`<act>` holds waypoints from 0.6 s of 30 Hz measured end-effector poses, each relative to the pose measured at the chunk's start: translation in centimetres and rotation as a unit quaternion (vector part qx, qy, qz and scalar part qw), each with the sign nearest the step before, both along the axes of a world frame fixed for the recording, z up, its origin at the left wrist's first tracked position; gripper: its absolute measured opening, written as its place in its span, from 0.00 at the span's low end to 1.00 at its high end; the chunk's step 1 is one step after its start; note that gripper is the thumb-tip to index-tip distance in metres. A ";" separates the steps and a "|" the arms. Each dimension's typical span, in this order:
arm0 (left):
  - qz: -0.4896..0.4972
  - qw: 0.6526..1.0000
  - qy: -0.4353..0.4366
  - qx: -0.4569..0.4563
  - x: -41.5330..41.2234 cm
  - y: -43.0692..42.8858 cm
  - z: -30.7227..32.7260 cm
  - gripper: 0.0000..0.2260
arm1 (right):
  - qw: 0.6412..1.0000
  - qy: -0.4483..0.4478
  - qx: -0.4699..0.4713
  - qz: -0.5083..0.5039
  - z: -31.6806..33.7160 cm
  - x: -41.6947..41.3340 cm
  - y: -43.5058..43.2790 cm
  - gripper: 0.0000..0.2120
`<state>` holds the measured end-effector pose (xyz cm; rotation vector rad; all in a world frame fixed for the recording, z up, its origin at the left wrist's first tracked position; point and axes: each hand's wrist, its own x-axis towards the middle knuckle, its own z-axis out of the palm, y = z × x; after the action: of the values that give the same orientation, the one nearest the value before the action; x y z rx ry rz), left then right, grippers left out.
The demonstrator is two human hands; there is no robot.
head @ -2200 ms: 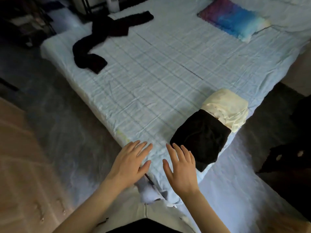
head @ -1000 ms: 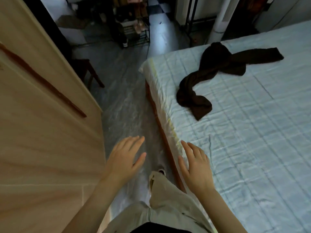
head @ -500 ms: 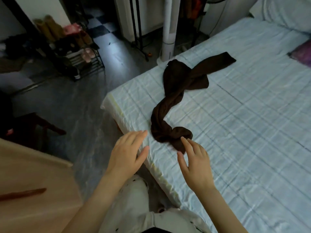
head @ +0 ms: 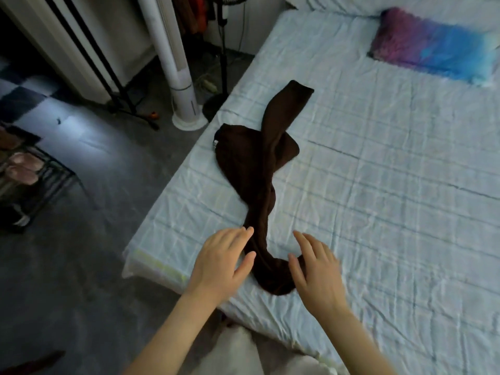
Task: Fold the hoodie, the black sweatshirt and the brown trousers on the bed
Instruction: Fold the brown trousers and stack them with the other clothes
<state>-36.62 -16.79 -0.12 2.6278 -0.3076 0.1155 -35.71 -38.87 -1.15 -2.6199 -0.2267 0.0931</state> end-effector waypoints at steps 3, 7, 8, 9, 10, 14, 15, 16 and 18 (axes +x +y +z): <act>-0.011 1.000 -0.006 0.000 5.1 3.1 -0.5 0.22 | 0.999 -0.005 0.011 -0.031 0.2 4.2 3.0 0.22; -0.004 1.000 -0.001 -0.014 13.0 5.5 -2.4 0.23 | 0.999 -0.028 0.022 -0.040 -0.9 11.2 5.4 0.22; 0.003 1.000 -0.001 -0.015 15.0 5.9 -3.3 0.24 | 0.998 -0.033 0.025 -0.042 -1.7 13.2 5.8 0.22; 0.013 1.000 -0.001 -0.019 17.1 6.2 -4.3 0.24 | 0.998 -0.035 0.028 -0.044 -2.7 15.3 6.2 0.22; 0.025 0.999 -0.001 -0.025 19.1 6.5 -5.6 0.24 | 0.998 -0.032 0.029 -0.045 -4.0 17.3 6.6 0.23; 0.098 0.993 0.016 -0.058 27.1 7.6 -12.7 0.27 | 0.999 -0.005 0.005 -0.038 -11.2 25.8 8.5 0.28; 0.122 0.990 0.032 -0.067 28.9 7.9 -14.9 0.28 | 0.999 0.008 -0.011 -0.034 -13.3 27.9 9.1 0.30; 0.146 0.985 0.052 -0.077 30.7 8.2 -17.1 0.31 | 0.999 0.026 -0.027 -0.033 -15.6 29.9 9.8 0.32; 0.193 0.973 0.089 -0.086 33.7 8.6 -21.6 0.36 | 0.996 0.071 -0.044 -0.039 -19.9 33.4 11.0 0.36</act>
<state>-2.88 -8.15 -21.72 2.4704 0.2672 0.0318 -2.32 -27.90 -21.08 -2.6910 -0.0729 0.2663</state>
